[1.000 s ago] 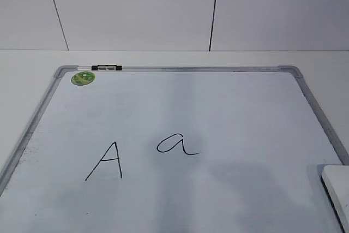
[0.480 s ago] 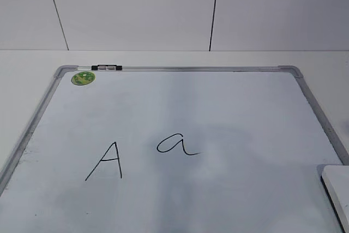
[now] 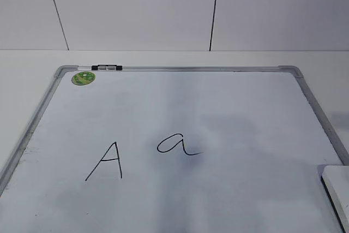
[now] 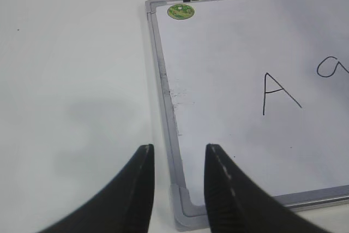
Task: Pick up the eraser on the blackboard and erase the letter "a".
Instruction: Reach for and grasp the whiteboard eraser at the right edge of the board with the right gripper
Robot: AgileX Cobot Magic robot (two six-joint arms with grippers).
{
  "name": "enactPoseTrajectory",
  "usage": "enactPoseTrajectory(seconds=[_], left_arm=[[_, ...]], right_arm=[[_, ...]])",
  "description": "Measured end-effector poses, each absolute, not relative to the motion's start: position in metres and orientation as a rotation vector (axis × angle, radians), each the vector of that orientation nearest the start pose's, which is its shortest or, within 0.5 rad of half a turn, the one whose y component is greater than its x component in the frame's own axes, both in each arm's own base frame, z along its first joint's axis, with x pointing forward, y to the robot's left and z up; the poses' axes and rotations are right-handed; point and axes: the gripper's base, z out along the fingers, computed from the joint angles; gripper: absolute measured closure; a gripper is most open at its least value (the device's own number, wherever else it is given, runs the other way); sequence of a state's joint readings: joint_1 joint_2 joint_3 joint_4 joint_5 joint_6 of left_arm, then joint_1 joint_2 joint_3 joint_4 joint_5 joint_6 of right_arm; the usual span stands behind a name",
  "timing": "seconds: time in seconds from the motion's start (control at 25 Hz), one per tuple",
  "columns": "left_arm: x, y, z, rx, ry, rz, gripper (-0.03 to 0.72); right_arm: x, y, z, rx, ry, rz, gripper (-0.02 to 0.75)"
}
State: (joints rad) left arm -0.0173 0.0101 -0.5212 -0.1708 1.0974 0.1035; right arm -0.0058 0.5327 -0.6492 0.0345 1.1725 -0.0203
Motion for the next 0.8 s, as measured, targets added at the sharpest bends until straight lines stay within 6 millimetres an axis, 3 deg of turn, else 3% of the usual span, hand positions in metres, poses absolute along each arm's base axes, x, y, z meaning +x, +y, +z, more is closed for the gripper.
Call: enactPoseTrajectory(seconds=[0.36, 0.8], left_arm=[[-0.008, -0.014, 0.281, 0.137, 2.057, -0.152, 0.453], [-0.008, -0.014, 0.281, 0.137, 2.057, -0.152, 0.453]], right_arm=[[0.091, 0.002, 0.287, -0.012, 2.665, 0.038, 0.143], [0.124, 0.008, 0.267, 0.017, 2.832, 0.144, 0.069]])
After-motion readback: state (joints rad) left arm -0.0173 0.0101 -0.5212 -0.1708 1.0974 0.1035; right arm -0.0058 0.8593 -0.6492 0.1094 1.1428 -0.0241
